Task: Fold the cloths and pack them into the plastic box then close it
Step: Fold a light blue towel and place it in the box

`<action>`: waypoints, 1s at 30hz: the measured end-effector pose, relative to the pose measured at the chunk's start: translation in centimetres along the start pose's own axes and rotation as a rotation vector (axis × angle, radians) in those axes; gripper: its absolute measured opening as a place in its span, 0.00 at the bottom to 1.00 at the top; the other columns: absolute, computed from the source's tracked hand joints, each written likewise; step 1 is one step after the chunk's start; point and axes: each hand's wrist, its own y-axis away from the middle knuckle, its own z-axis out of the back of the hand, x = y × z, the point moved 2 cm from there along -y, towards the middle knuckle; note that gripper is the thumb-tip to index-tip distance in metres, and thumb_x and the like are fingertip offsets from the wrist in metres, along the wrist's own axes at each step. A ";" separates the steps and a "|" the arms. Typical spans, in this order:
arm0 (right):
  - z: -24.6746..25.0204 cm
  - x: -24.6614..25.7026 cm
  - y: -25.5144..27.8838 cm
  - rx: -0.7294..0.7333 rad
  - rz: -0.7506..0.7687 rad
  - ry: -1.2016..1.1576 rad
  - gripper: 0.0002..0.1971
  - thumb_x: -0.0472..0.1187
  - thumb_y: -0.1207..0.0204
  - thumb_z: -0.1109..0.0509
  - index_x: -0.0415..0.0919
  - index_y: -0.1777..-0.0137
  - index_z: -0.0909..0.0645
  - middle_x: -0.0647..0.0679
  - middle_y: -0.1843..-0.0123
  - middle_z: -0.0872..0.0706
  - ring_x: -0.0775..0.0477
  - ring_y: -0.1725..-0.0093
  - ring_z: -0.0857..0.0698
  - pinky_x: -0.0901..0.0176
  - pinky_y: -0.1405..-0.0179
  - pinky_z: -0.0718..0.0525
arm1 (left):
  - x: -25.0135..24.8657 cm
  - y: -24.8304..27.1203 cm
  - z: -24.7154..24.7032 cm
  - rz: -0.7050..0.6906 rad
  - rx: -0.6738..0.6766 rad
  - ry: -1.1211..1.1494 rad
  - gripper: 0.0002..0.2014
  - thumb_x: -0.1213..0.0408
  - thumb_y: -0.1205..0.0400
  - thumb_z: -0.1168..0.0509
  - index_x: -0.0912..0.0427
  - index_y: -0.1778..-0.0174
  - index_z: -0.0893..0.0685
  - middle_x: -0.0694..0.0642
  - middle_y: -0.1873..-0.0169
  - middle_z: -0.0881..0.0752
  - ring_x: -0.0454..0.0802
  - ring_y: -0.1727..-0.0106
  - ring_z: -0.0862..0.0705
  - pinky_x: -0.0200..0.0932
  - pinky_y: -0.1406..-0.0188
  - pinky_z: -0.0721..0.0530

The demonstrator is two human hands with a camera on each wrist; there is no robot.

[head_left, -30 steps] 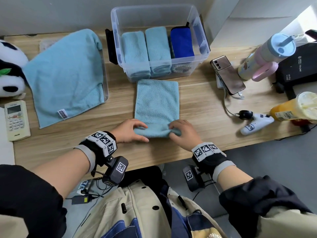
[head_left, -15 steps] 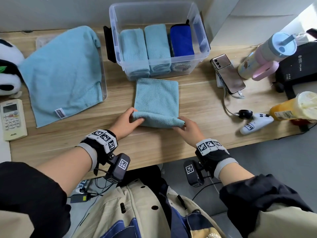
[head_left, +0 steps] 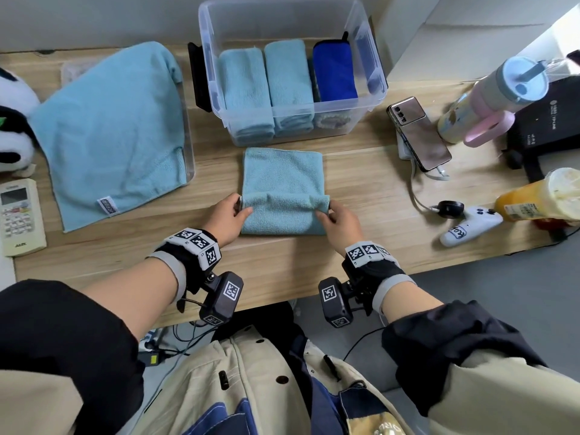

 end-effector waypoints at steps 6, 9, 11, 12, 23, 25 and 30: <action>-0.5 0.1 -0.7 -0.004 -0.118 0.047 0.13 0.48 0.22 0.32 0.40 0.43 0.18 0.43 0.52 0.12 0.41 0.49 0.15 0.54 0.54 0.20 | 0.2 -0.5 -0.5 0.079 -0.016 -0.002 0.13 0.59 0.17 0.38 0.66 0.44 0.21 0.64 0.49 0.14 0.63 0.51 0.17 0.53 0.49 0.19; -0.4 0.3 -0.8 -0.024 -0.162 0.052 0.14 0.48 0.24 0.30 0.39 0.45 0.21 0.44 0.51 0.13 0.41 0.48 0.16 0.54 0.51 0.21 | 0.1 -0.8 -0.6 0.106 -0.001 -0.054 0.13 0.60 0.17 0.38 0.66 0.44 0.21 0.64 0.48 0.15 0.62 0.49 0.17 0.49 0.50 0.22; -0.3 0.3 -1.0 -0.047 -0.185 0.048 0.13 0.47 0.25 0.28 0.40 0.47 0.24 0.48 0.57 0.16 0.42 0.51 0.17 0.55 0.53 0.23 | 0.0 -0.8 -0.5 0.124 -0.003 -0.059 0.14 0.59 0.17 0.38 0.65 0.42 0.20 0.63 0.46 0.15 0.62 0.47 0.17 0.49 0.48 0.22; -0.3 0.3 -1.0 -0.055 -0.181 0.045 0.14 0.46 0.27 0.27 0.41 0.49 0.26 0.51 0.60 0.19 0.42 0.52 0.17 0.56 0.56 0.24 | 0.1 -0.9 -0.4 0.135 -0.001 -0.059 0.14 0.59 0.17 0.38 0.65 0.42 0.20 0.62 0.46 0.15 0.62 0.46 0.17 0.49 0.46 0.21; -0.8 -0.2 0.7 0.093 0.440 0.523 0.35 0.52 0.37 0.23 0.54 0.29 0.29 0.52 0.21 0.34 0.44 0.20 0.41 0.42 0.23 0.39 | -0.2 -1.3 0.2 0.245 0.033 -0.072 0.18 0.57 0.19 0.36 0.57 0.72 0.32 0.53 0.74 0.29 0.55 0.64 0.28 0.44 0.68 0.37; -1.0 -0.4 0.7 0.079 0.452 0.549 0.31 0.46 0.35 0.25 0.53 0.30 0.27 0.53 0.22 0.31 0.43 0.20 0.39 0.40 0.24 0.38 | 0.0 -1.4 0.2 0.246 0.055 -0.047 0.18 0.57 0.19 0.35 0.56 0.73 0.33 0.54 0.74 0.27 0.55 0.64 0.26 0.44 0.65 0.33; -0.9 -0.1 0.4 0.079 0.421 0.497 0.26 0.46 0.32 0.33 0.54 0.31 0.23 0.53 0.24 0.27 0.44 0.21 0.36 0.40 0.23 0.39 | -0.2 -1.0 0.8 0.179 -0.054 0.015 0.10 0.60 0.25 0.30 0.57 0.57 0.25 0.54 0.59 0.20 0.54 0.57 0.21 0.44 0.54 0.24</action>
